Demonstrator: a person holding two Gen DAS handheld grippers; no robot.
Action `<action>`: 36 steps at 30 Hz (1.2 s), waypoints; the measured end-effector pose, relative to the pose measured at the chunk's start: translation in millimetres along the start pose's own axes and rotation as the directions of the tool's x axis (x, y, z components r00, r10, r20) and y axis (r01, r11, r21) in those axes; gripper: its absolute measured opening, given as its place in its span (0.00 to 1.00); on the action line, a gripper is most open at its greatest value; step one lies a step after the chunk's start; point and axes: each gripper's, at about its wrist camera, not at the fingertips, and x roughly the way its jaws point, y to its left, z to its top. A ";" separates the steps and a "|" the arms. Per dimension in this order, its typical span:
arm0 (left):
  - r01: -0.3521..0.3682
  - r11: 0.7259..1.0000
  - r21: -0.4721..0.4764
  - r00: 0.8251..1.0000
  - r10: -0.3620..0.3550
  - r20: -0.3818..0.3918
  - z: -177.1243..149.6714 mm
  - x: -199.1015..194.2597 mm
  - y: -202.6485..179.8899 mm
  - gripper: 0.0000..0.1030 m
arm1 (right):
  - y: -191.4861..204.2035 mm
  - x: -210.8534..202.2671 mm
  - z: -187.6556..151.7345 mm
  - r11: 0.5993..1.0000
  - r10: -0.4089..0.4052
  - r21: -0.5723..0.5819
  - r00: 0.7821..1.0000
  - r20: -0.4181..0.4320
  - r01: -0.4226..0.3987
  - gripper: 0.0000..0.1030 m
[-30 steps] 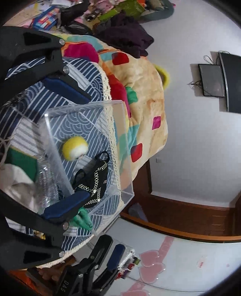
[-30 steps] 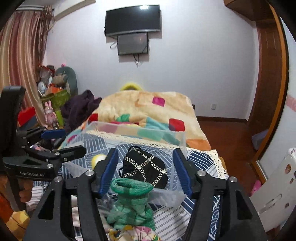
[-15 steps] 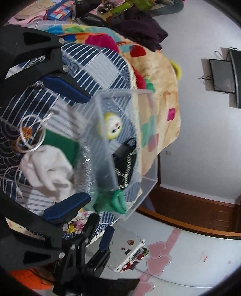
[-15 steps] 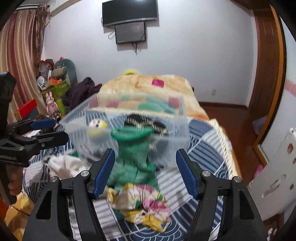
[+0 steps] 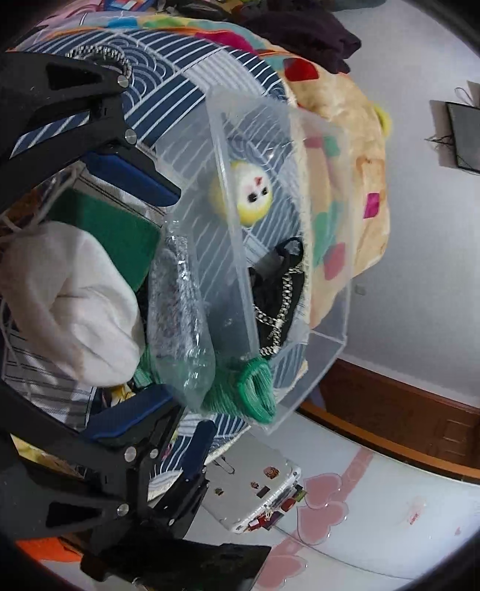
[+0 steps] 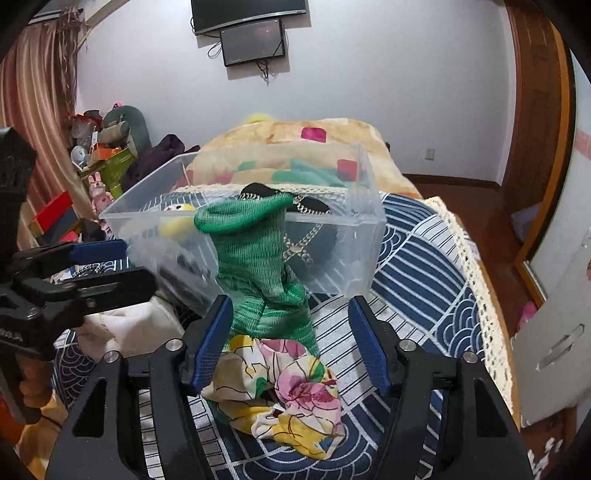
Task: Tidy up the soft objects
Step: 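Grasp the green knit glove with the right gripper while the left grasps the plastic bag, then lower the plastic bag into the box with the left gripper while the right carries the glove over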
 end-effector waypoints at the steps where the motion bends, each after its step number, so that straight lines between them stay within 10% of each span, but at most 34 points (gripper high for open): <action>1: -0.001 1.000 0.003 1.000 0.001 -0.004 -0.9 2.9 -0.6 0.95 | 0.8 2.2 -1.1 1.000 0.013 0.002 1.000 -0.011 -0.013 0.53; 12: 0.013 1.000 -0.023 1.000 -0.012 0.020 -5.0 7.0 0.8 0.69 | 1.4 14.6 -5.8 0.998 0.057 0.028 0.997 -0.052 -0.056 0.23; 36: 0.043 0.998 -0.042 0.979 -0.033 0.202 0.0 -69.2 8.9 0.50 | 0.0 -31.1 12.4 0.999 0.043 0.007 0.989 0.141 -0.044 0.15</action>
